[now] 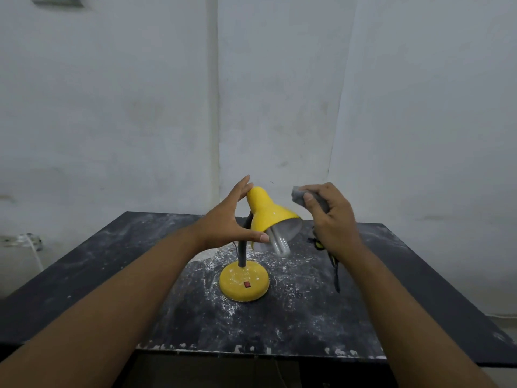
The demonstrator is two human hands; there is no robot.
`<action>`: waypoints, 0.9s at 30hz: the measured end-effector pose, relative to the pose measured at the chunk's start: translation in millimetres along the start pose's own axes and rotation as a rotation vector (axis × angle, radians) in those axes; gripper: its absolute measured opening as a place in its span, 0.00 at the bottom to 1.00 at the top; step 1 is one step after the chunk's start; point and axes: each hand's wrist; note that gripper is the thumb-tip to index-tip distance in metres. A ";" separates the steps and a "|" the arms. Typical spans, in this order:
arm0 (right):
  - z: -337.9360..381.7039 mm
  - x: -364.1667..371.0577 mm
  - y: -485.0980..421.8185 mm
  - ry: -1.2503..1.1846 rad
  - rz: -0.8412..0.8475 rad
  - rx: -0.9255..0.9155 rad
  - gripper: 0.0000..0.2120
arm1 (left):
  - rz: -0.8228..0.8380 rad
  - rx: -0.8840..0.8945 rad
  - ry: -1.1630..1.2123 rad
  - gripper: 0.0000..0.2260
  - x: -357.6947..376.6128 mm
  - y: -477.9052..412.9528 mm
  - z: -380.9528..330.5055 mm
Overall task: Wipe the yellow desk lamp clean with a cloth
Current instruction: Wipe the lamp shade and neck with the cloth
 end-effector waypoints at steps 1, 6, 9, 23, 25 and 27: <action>2.8 1.7 -6.0 0.078 0.051 0.022 0.10 | 0.011 0.000 -0.006 0.67 -3.8 -0.5 -0.7; 9.2 7.3 0.9 0.348 0.200 -0.052 0.10 | 0.022 -0.014 -0.032 0.69 -10.8 -6.0 0.7; 11.0 -0.9 14.3 0.288 0.211 -0.130 0.10 | 0.028 -0.007 -0.018 0.69 -8.7 -6.0 4.9; 15.8 14.9 -10.9 0.359 0.239 -0.012 0.08 | 0.015 -0.021 0.059 0.67 -8.1 -2.6 6.1; 21.5 11.1 -5.5 0.312 0.269 -0.043 0.08 | 0.012 -0.015 0.025 0.66 -8.2 -0.5 6.1; 26.6 7.4 -0.3 0.288 0.239 -0.063 0.08 | -0.003 -0.017 -0.019 0.64 -7.8 3.0 5.6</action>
Point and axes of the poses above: each hand's wrist, its own y-axis away from the middle knuckle, its own x-axis out of the palm, z = x × y, and after that the axes turned 6 degrees about z, right-handed
